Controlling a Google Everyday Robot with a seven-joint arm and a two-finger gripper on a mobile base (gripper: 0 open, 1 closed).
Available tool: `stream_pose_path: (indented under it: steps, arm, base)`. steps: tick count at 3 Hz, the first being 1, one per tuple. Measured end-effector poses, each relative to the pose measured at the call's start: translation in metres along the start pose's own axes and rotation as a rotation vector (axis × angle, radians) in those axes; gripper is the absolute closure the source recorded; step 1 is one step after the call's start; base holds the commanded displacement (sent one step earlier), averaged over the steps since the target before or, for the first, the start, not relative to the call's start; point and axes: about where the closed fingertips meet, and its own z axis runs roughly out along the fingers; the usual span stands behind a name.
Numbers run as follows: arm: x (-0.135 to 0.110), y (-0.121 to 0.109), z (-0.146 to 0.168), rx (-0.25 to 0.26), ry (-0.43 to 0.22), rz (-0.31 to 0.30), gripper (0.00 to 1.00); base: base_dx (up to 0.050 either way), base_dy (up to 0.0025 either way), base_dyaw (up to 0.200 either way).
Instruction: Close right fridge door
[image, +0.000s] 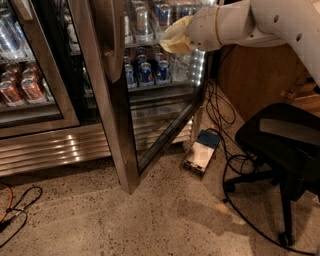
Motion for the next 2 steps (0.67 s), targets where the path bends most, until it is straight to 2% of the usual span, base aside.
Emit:
stream_pose_path:
  steps: [1,2]
  arm:
    - [0.0035,-0.0045,0.0049,0.011,-0.001,0.007,1.00]
    - [0.0035,-0.0045,0.0050,0.011,-0.001,0.007,1.00]
  base:
    - [0.048,0.00000,-0.001]
    - [0.000,0.00000,0.000]
